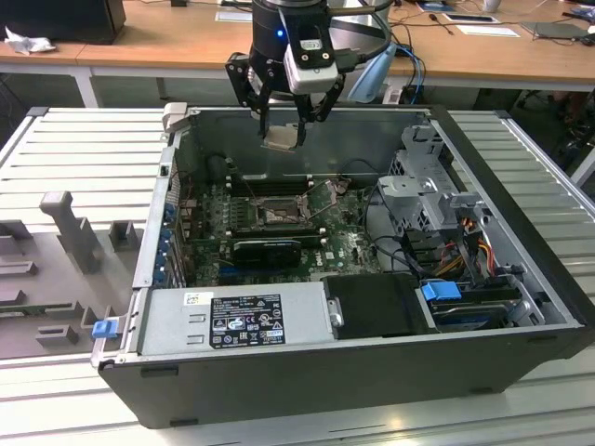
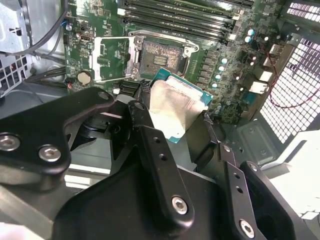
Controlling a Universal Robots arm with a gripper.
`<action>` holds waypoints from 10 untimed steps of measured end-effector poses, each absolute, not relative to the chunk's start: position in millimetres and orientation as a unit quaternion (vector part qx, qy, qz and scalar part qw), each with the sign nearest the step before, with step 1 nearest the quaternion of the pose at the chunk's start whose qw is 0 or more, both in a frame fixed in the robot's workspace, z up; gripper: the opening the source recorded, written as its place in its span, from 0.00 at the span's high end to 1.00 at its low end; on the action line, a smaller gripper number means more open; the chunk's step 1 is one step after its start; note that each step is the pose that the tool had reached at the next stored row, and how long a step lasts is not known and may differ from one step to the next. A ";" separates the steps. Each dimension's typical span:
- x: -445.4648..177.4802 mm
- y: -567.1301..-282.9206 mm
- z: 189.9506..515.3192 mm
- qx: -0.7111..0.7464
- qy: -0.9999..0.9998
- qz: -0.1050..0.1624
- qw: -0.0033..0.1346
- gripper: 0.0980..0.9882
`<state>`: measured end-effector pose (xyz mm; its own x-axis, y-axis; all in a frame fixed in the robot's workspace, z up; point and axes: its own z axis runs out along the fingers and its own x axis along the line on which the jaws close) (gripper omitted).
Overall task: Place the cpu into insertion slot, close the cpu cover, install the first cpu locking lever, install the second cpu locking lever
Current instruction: 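Place the cpu into insertion slot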
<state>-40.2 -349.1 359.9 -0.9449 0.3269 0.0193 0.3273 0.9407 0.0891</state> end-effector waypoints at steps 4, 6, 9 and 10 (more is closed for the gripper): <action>-40.2 -349.1 359.8 -0.174 -0.984 -0.046 0.002 0.52; -40.2 -349.1 359.8 -0.179 -0.983 -0.046 0.001 0.52; -40.2 -349.1 359.8 -0.185 -0.982 -0.046 0.001 0.52; -40.2 -349.1 359.8 -0.186 -0.982 -0.046 0.001 0.52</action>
<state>-40.2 -349.1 359.8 -0.9309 0.3648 0.0193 0.3650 0.9267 0.0891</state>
